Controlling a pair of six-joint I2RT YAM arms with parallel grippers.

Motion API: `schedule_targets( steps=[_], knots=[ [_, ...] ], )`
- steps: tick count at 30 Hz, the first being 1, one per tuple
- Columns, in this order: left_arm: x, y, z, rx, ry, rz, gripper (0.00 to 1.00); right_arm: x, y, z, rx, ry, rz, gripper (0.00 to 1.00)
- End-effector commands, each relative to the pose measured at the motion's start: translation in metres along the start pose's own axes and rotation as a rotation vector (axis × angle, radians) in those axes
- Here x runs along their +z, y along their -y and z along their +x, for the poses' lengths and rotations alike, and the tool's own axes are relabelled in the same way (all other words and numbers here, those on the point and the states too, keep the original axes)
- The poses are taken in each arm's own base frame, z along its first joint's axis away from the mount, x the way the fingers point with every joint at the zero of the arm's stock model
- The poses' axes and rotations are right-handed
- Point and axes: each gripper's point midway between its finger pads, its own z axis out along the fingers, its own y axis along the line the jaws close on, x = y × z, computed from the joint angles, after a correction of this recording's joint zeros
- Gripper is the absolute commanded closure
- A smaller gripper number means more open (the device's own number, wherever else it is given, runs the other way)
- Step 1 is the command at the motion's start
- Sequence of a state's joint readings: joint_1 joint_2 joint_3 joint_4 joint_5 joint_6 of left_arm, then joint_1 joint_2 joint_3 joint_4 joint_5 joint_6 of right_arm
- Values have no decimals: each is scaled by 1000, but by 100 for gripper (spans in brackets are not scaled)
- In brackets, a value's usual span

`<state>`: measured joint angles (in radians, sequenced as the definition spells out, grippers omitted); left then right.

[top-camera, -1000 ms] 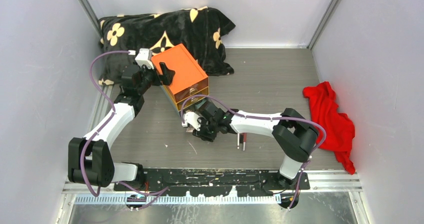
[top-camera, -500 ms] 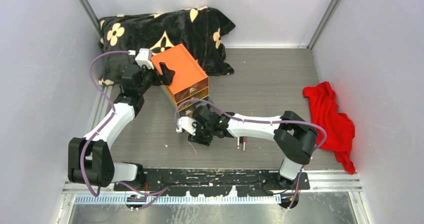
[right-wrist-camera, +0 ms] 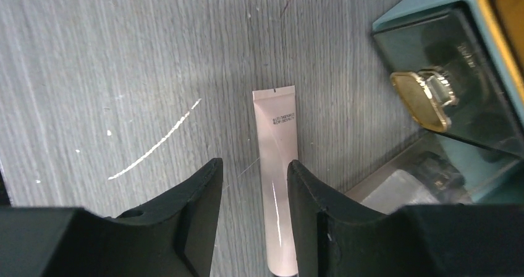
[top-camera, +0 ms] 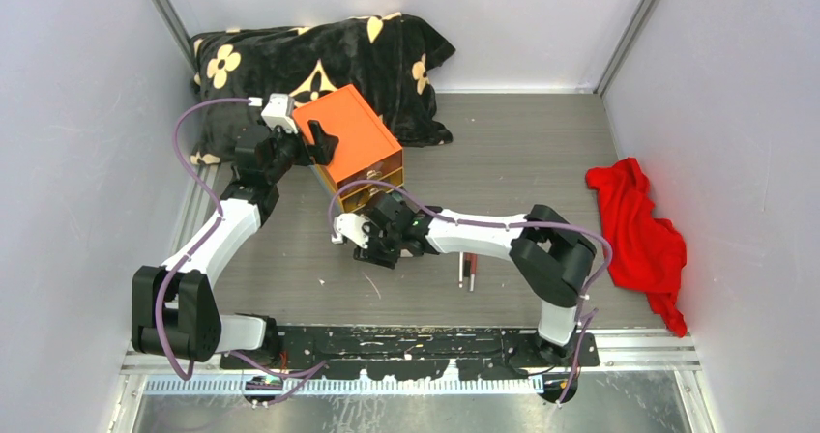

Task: Organize the makeup
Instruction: Pick up the makeup from the center of the board.

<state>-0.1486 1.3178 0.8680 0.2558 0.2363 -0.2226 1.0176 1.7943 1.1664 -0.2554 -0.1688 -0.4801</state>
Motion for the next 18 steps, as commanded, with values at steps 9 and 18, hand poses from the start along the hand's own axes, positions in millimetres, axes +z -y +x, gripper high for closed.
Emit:
schedule_targets(
  steps=[9,18],
  knots=[
    [-3,10,77,13,-236,67,0,19,26,16,83,5,-10,52],
    [-6,9,78,19,-239,59,0,13,8,37,135,-43,-60,62]
  ],
)
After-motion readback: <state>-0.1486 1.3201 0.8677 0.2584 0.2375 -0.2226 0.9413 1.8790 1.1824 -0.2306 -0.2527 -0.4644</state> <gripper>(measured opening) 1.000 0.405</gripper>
